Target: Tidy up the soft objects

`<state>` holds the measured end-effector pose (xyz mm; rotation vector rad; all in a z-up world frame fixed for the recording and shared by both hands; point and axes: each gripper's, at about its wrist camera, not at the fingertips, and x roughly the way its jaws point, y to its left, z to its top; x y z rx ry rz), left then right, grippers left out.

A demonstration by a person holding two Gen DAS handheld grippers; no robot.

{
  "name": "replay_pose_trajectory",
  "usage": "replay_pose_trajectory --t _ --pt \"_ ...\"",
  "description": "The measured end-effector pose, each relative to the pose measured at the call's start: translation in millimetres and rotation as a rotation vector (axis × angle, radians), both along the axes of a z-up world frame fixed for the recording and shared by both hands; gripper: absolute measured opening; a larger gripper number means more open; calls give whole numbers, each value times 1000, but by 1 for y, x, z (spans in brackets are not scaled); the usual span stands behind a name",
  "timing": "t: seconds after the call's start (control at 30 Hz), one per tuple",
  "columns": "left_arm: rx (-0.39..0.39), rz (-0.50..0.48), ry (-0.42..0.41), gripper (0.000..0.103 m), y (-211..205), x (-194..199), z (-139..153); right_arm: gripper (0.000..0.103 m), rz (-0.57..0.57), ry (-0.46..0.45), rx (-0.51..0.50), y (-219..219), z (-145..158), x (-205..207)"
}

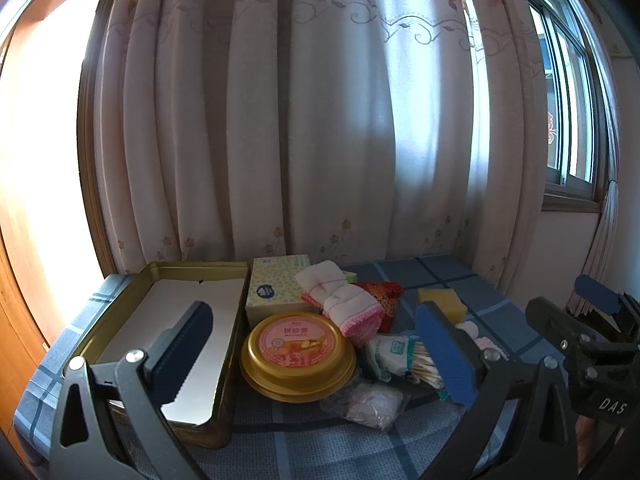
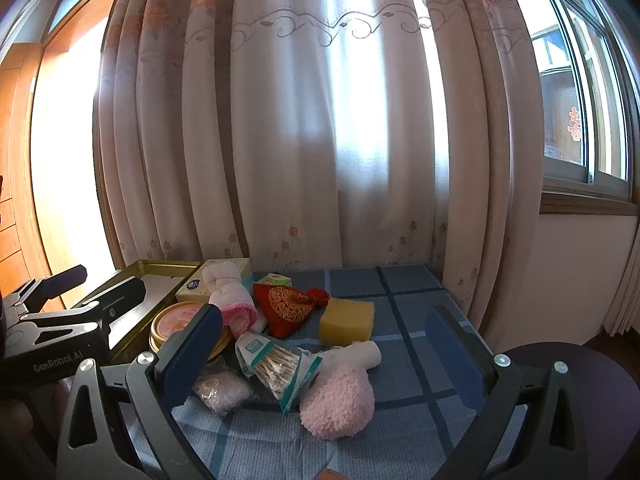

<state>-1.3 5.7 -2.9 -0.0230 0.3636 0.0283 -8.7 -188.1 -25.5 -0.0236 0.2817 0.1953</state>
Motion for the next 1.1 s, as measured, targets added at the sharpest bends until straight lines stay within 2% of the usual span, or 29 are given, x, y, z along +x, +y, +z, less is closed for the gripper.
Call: replay_pose_trajectory --t 1.1 --pt "7 -2 29 103 -5 2 -8 102 -14 35 17 -9 -8 7"
